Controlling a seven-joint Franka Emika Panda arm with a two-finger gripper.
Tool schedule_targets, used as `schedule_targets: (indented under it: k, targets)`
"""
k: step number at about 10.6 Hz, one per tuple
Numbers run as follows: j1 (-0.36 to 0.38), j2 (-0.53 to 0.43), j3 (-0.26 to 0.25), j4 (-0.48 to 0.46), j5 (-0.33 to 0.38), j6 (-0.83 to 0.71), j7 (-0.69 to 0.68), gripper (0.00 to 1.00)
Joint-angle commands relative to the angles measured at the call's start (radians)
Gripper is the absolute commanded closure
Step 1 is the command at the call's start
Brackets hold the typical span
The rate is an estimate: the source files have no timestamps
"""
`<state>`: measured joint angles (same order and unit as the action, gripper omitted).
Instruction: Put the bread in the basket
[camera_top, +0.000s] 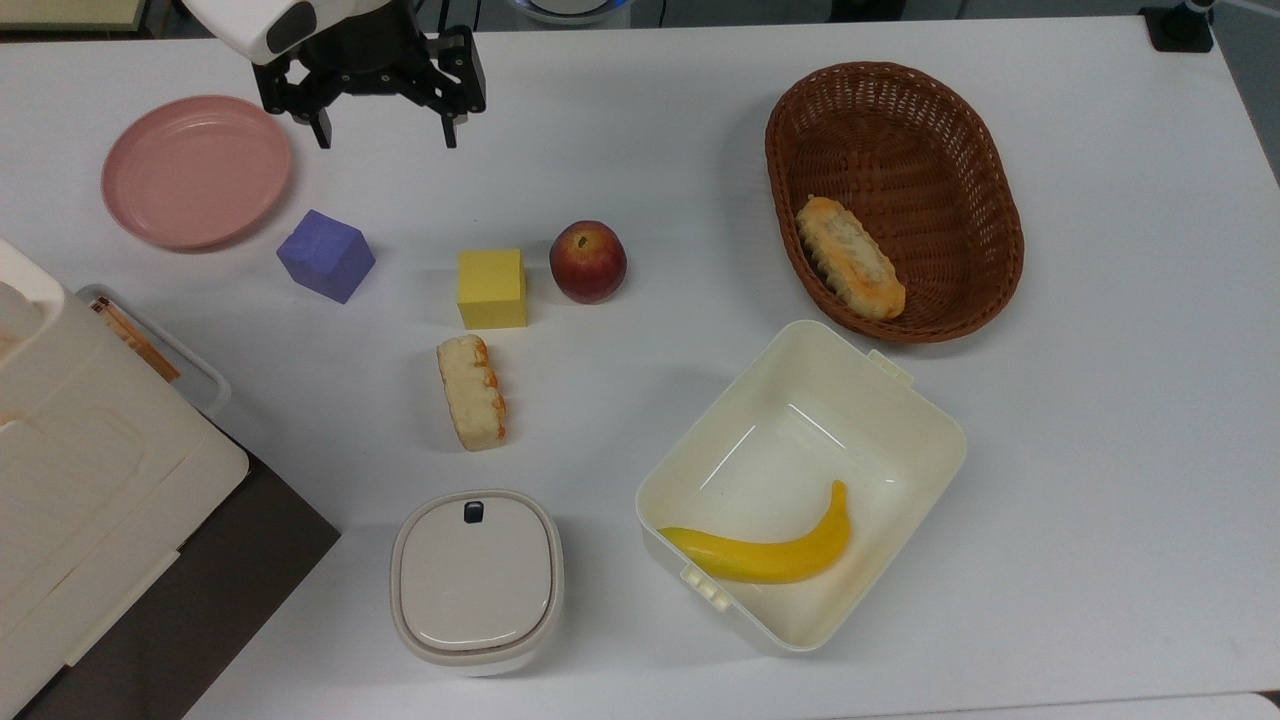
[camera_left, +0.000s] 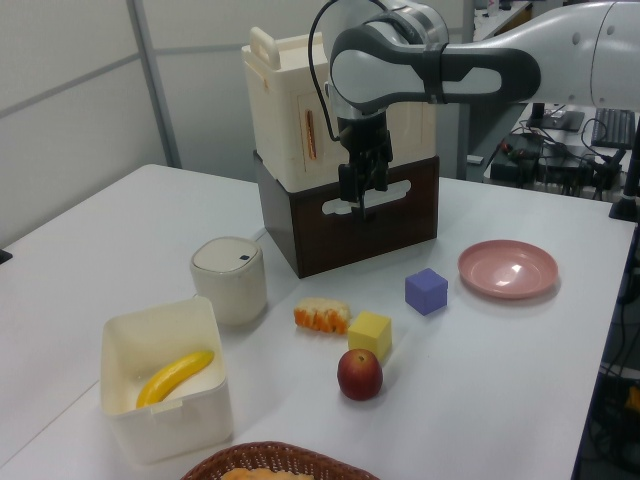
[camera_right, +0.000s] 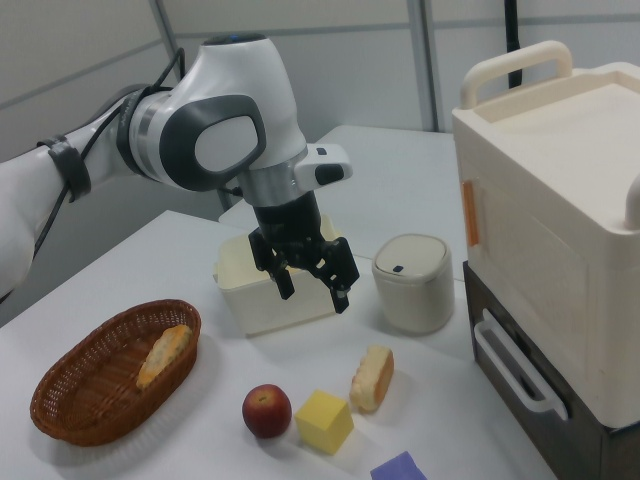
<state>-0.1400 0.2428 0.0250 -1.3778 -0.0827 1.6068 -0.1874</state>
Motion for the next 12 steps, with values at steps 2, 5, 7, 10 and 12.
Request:
schedule_targets:
  k: [2,5,7,10,12]
  targets:
    - [0.007,-0.022,-0.004,-0.029,0.015,0.007,-0.018,0.0]
    - [0.008,-0.016,-0.002,-0.03,0.018,0.012,-0.018,0.0]
    - [0.01,0.002,0.0,-0.044,0.018,0.015,-0.018,0.0]
    - [0.017,0.071,0.0,-0.046,0.008,0.018,-0.011,0.0]
    - [0.014,0.088,-0.002,-0.047,0.012,0.068,-0.006,0.0]
